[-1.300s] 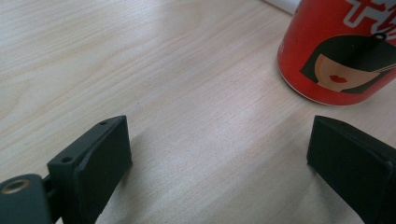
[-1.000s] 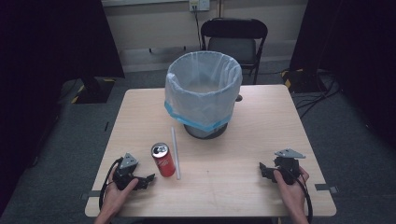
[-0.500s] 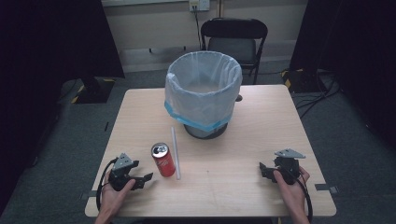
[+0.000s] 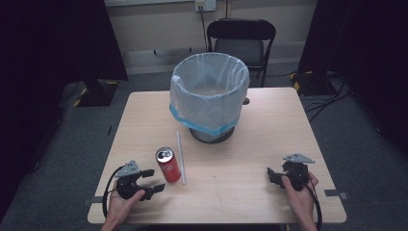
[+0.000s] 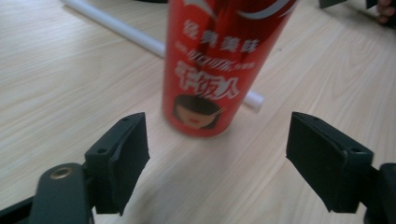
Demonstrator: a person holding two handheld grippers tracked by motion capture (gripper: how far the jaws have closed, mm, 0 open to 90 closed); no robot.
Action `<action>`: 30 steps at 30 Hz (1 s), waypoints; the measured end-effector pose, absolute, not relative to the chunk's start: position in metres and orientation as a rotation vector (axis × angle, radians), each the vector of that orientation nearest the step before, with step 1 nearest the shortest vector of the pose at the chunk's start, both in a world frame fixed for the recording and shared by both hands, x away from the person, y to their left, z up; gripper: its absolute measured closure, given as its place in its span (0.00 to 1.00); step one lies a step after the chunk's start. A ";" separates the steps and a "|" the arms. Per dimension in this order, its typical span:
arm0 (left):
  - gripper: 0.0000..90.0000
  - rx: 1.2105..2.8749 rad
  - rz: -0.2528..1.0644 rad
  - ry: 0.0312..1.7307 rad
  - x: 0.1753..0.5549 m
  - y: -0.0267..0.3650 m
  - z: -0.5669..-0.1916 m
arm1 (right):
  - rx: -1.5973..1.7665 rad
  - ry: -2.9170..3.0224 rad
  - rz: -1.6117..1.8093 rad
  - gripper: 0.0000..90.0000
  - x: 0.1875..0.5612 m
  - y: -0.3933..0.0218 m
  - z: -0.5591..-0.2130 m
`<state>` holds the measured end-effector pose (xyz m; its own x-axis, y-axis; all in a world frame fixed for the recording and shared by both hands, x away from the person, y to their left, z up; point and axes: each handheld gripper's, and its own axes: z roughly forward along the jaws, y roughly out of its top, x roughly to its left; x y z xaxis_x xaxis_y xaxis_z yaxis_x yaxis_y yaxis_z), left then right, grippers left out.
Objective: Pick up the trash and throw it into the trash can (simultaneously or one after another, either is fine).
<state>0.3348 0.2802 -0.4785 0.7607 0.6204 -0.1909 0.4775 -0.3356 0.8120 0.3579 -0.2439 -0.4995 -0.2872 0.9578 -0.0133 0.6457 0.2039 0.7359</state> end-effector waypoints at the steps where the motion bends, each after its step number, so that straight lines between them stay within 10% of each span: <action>1: 0.20 1.991 0.188 0.830 0.336 0.277 -0.479 | 1.486 2.010 0.870 0.15 0.358 -0.244 -0.500; 20: 0.18 1.998 0.220 0.850 0.359 0.247 -0.489 | 1.486 2.010 0.870 0.15 0.358 -0.244 -0.500; 30: 0.34 2.025 0.274 0.851 0.360 0.241 -0.493 | 1.486 2.010 0.870 0.15 0.358 -0.244 -0.500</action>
<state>0.3600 0.2410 -0.4931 0.7393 0.6614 -0.1266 0.4633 -0.3630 0.8085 0.3579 -0.2439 -0.4995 -0.2873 0.9577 -0.0135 0.6455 0.2040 0.7360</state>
